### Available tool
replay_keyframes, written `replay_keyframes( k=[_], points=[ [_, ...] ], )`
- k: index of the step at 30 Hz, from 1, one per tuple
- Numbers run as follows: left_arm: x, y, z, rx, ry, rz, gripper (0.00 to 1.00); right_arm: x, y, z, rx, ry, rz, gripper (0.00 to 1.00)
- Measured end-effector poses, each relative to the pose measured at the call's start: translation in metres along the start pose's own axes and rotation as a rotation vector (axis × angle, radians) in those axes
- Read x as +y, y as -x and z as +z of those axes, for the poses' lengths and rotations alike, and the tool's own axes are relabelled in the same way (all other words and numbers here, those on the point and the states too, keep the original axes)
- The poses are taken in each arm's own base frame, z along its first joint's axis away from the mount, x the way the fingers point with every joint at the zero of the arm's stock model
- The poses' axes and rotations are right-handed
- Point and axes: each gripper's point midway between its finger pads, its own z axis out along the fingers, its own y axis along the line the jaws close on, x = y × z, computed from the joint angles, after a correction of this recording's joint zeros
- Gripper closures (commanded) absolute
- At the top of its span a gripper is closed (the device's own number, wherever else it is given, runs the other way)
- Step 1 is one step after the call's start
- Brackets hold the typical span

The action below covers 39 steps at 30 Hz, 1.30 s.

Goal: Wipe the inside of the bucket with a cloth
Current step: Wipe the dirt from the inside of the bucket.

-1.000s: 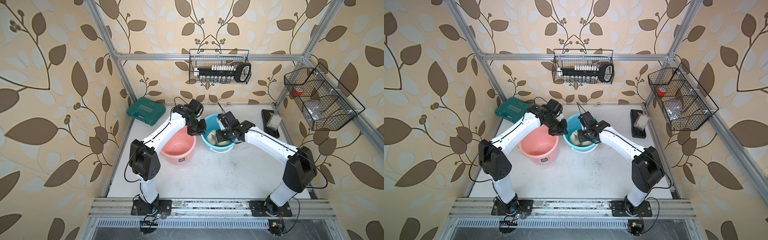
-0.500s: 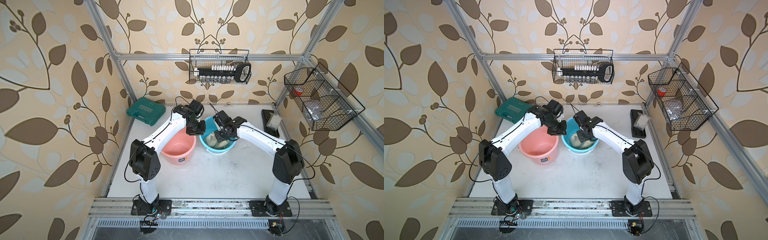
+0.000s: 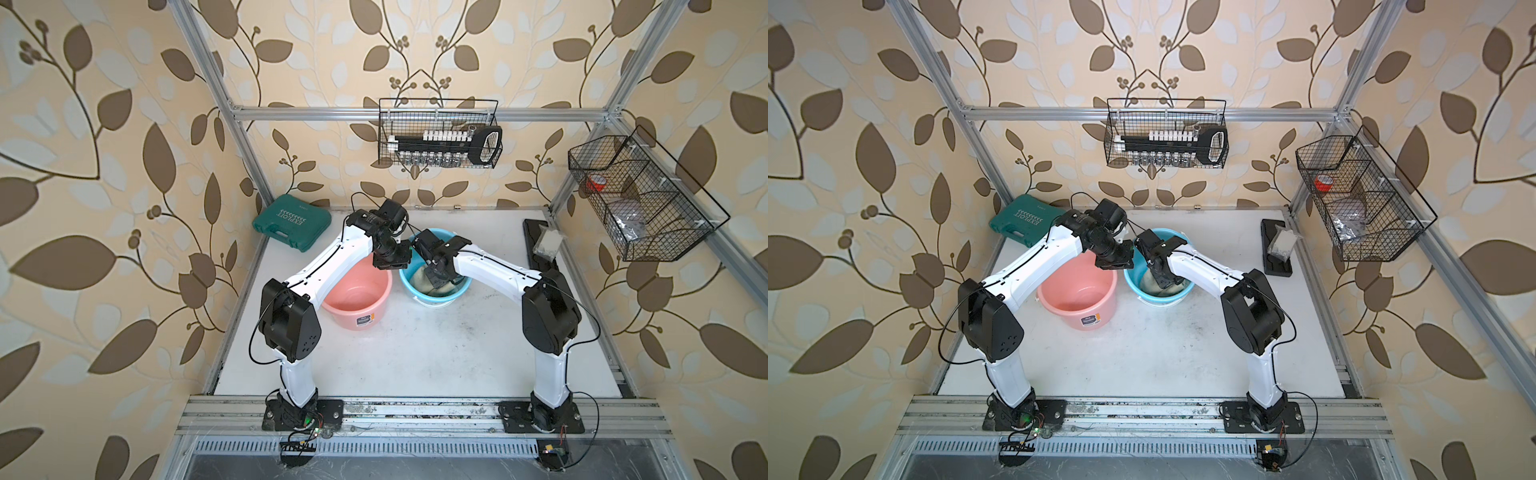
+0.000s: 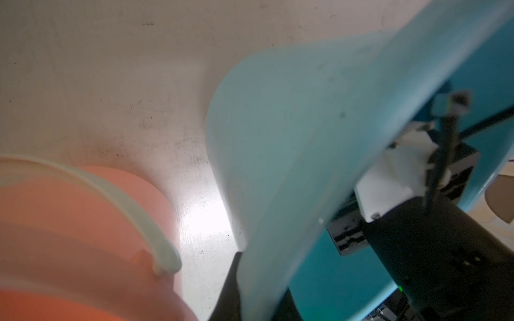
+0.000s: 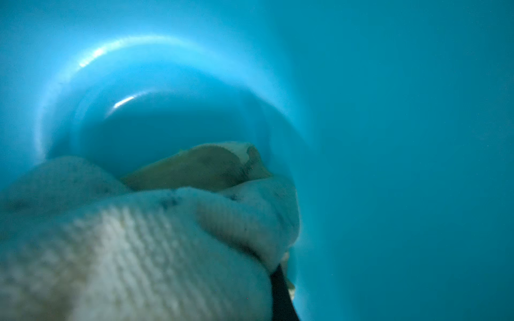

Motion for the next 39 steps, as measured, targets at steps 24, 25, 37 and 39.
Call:
replay_keyframes(
  k=[24,25,37,39],
  points=[
    [-0.008,-0.002,0.014,-0.003,-0.081,-0.084,1.0,0.042,-0.011,0.048,0.136,0.231,0.18,1.0],
    [-0.008,-0.002,0.013,-0.003,-0.079,-0.082,1.0,0.048,-0.01,0.046,0.129,0.287,0.196,1.0],
    [-0.01,-0.021,0.018,0.054,-0.071,-0.037,1.0,0.075,-0.029,0.009,0.089,0.685,0.273,1.0],
    [-0.014,-0.024,0.019,0.06,-0.078,-0.019,1.0,0.063,-0.031,-0.001,0.057,0.653,0.272,1.0]
  ],
)
